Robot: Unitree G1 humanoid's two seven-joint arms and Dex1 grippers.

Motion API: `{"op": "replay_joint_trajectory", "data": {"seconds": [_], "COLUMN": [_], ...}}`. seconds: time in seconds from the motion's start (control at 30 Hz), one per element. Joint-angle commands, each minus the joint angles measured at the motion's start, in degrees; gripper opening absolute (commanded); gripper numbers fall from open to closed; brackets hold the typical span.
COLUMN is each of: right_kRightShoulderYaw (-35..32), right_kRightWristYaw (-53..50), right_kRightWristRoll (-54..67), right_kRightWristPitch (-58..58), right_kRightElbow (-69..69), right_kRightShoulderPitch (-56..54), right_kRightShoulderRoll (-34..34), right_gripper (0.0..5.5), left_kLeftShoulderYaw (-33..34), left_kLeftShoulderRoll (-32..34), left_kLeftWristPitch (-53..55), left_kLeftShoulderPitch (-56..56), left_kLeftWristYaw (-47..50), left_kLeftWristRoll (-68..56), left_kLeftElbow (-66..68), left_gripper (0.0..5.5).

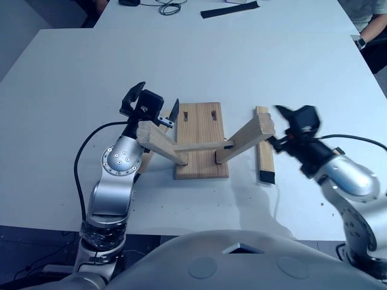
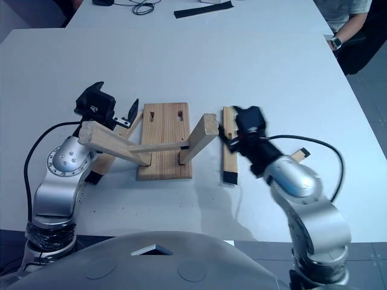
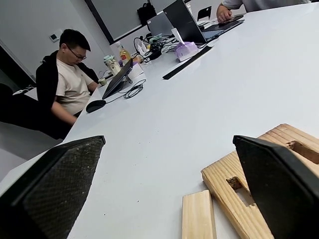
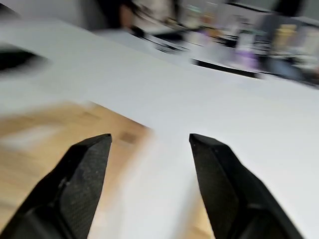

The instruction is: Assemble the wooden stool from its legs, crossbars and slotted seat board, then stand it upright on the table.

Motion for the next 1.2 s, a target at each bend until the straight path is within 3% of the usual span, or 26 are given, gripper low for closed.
{"op": "replay_joint_trajectory", "data": {"seconds": [0.03, 0.2, 0.3, 0.37, 0.47, 0.57, 0.63, 0.9, 1.07, 1.2], "right_kRightShoulderYaw": [0.76, -2.16, -7.23, -14.29, -27.61, -38.50, -42.14, -46.95, -46.67, -44.51], "right_kRightWristYaw": [-5.25, -8.99, -4.53, 2.05, 19.94, 39.24, 46.72, 45.52, 41.86, 38.74], "right_kRightWristRoll": [9.98, 10.72, 8.72, 7.98, 7.36, 9.22, 11.62, 32.39, 37.63, 38.12], "right_kRightWristPitch": [7.95, 12.16, 10.53, 6.65, -2.13, -9.56, -11.35, -8.88, -9.78, -11.04], "right_kRightElbow": [-2.22, -2.19, -0.21, 2.57, 6.25, 9.05, 9.78, 5.99, 2.24, -0.11], "right_kRightShoulderPitch": [-4.85, -4.09, -0.70, 3.42, 15.20, 25.76, 28.27, 25.93, 28.55, 29.88], "right_kRightShoulderRoll": [2.51, 0.60, -6.55, -12.57, -22.05, -26.59, -27.67, -26.39, -26.28, -25.98], "right_gripper": [2.89, 2.89, 2.89, 2.89, 2.89, 2.89, 2.89, 2.89, 2.89, 2.89], "left_kLeftShoulderYaw": [-2.27, -2.19, 0.95, 4.98, 10.01, 15.22, 18.80, 25.81, 26.21, 23.83], "left_kLeftShoulderRoll": [0.45, 1.01, 3.31, 6.19, 11.97, 16.76, 18.28, 26.87, 32.79, 33.24], "left_kLeftWristPitch": [1.24, 1.35, 0.33, -1.36, -7.42, -13.24, -12.98, 6.97, 11.56, 10.69], "left_kLeftShoulderPitch": [-3.68, -3.29, -0.88, 0.82, 3.72, 8.03, 9.33, 5.30, 5.39, 4.15], "left_kLeftWristYaw": [-2.06, -2.41, -4.20, -6.40, -12.28, -21.37, -27.57, -44.06, -49.73, -48.96], "left_kLeftWristRoll": [-0.35, -0.40, -1.47, -2.84, -5.43, -11.67, -18.28, -47.72, -54.11, -53.34], "left_kLeftElbow": [0.53, 0.84, 1.04, 2.44, 4.43, 5.42, 6.09, 6.76, 7.81, 8.48], "left_gripper": [4.78, 4.78, 4.78, 4.78, 4.78, 4.78, 4.78, 4.78, 4.78, 4.78]}}
